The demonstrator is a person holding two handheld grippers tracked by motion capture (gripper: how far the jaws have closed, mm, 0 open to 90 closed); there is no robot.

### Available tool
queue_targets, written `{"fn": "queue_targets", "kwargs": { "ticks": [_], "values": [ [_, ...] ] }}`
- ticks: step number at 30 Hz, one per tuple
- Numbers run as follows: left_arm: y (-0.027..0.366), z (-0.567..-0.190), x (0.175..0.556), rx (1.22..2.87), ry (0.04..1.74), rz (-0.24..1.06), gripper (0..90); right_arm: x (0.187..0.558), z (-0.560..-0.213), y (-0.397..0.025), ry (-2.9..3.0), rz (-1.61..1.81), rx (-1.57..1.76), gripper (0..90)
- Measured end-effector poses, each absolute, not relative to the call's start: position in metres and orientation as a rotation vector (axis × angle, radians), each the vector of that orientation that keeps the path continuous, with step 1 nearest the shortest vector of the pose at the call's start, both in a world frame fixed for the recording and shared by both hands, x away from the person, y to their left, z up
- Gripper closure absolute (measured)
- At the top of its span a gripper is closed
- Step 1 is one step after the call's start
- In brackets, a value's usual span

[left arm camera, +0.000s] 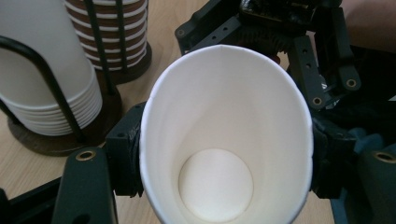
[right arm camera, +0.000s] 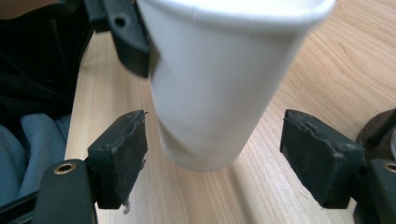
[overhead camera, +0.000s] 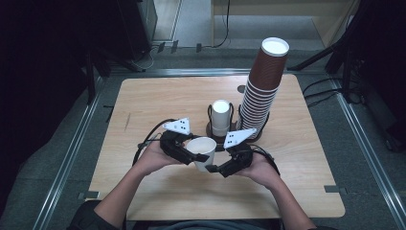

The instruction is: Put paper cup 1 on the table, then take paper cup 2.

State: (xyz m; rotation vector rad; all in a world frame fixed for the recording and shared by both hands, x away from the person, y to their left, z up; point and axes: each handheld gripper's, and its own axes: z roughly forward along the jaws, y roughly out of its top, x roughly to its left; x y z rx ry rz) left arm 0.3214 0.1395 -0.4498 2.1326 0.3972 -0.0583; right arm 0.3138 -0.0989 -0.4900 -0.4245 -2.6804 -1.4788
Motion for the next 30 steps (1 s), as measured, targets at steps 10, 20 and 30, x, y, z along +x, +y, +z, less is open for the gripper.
{"fn": "queue_targets", "kwargs": {
  "ticks": [10, 20, 30],
  "values": [
    [0.149, -0.447, 0.325, 2.15, 0.426, -0.022, 29.1, 0.313, -0.487, -0.107, -2.723, -1.443, -0.48, 23.2],
    [0.159, -0.449, 0.329, 2.181, 0.466, 0.013, 28.0, 0.314, -0.483, -0.118, -2.761, -1.437, -0.575, 23.4],
    [0.18, -0.451, 0.334, 2.169, 0.546, 0.047, 27.2, 0.314, -0.48, -0.124, -2.763, -1.426, -0.615, 23.6]
  ]
}}
